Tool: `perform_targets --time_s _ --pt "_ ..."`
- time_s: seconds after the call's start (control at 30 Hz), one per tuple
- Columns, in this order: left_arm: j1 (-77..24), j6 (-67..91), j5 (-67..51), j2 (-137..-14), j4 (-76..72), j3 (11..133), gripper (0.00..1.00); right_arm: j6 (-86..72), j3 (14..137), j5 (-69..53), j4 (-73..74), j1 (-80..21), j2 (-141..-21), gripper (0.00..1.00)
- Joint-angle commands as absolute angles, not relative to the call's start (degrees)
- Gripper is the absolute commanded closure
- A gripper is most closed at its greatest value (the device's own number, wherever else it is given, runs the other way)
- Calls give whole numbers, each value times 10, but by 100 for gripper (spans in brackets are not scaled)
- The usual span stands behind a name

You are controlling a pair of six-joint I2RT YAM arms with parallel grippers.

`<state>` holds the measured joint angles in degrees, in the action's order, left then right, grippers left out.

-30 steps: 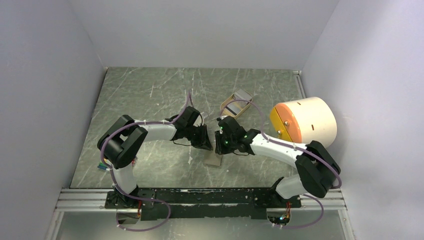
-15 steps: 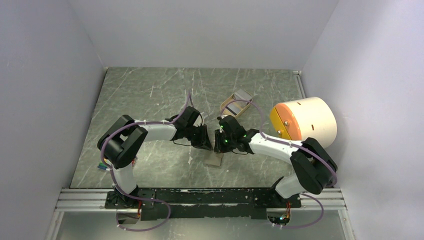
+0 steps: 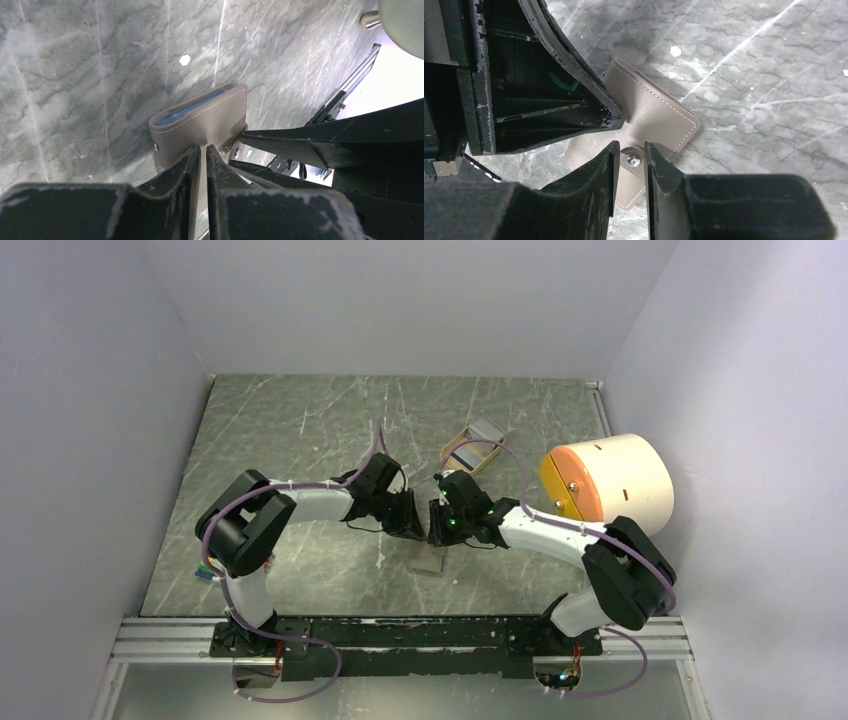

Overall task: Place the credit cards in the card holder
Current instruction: Close the card holder at the center of the board.

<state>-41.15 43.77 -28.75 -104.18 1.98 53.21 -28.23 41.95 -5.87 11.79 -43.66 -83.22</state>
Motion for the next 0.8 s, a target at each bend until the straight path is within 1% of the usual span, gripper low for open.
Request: perform_targets --time_s 0.0,0.1,0.23,0.77 --pt "-422 436 -294 -1058 24 542 84 -284 425 -25 144 -436 -804 70" --pt "-422 436 -294 -1058 24 543 84 -292 433 -2 169 -438 -789 70" --pt "-422 436 -293 -1058 27 545 84 -308 419 -11 163 -438 -772 72" --pt "-425 437 -289 -1059 29 546 84 -313 405 -41 134 -451 -815 74"
